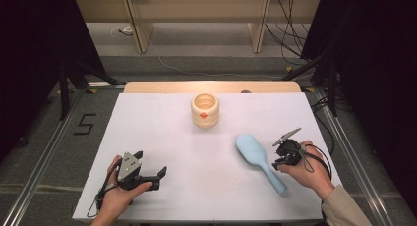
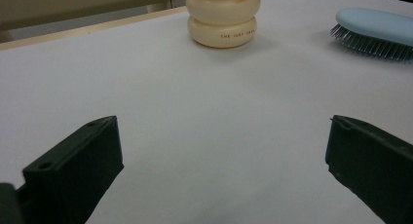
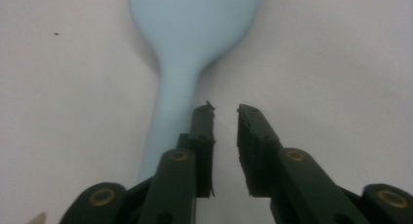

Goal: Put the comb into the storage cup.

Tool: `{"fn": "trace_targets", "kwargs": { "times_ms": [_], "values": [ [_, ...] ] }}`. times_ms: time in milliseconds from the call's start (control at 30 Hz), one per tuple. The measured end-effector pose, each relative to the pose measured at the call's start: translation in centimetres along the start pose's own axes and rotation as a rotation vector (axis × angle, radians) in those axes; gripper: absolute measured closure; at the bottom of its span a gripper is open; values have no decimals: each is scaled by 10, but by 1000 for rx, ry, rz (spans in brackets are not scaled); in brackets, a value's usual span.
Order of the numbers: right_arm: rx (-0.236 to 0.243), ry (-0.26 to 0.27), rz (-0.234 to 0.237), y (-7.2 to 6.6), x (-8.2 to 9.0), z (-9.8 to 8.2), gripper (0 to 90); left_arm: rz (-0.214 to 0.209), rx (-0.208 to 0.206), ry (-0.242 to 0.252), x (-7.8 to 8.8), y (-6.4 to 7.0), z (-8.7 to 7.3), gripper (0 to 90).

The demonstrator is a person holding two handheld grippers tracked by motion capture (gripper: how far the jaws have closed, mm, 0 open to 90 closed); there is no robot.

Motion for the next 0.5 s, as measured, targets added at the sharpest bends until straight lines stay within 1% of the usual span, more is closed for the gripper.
{"fn": "trace_targets", "kwargs": {
  "times_ms": [33, 67, 100, 133, 167, 200, 233, 300, 367, 433, 500],
  "values": [
    [0, 0, 0, 0, 0, 0, 736, 0, 0, 0, 0, 0, 0, 0],
    [-5, 8, 8, -1, 2, 2, 707, -1, 1, 0, 0, 0, 0, 0],
    [-19, -1, 32, -4, 4, 3, 628, 1, 1, 1, 0, 0, 0, 0],
    [-22, 0, 43, -5, 5, 4, 603, 1, 1, 1, 0, 0, 0, 0],
    [-22, 0, 43, -5, 5, 4, 603, 0, 2, 1, 0, 0, 0, 0],
    [-39, -8, 61, -8, 6, 6, 524, 0, 2, 1, 0, 0, 0, 0],
    [-48, -19, 68, -10, 5, 7, 490, -1, 2, 1, 0, 0, 0, 0],
    [-42, -32, 78, -12, 5, 9, 463, -1, 2, 0, 0, 0, 0, 0],
    [-42, -53, 88, -15, 3, 11, 413, -1, 5, 2, 0, 0, 0, 0],
    [-31, -74, 90, -18, 1, 14, 402, -1, 5, 2, 0, 0, 0, 0],
    [-34, -83, 89, -19, 0, 18, 360, -2, 5, 2, 0, 0, 0, 0]
  ]
}}
Point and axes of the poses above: each handheld gripper's, and its own axes: x roughly backward along the jaws, z roughly out of its top, y roughly to its right, the point moved 7 cm from there along -x, roughly forward along the jaws, and after that the axes turned 13 degrees about -y, right-handed, at the moved point
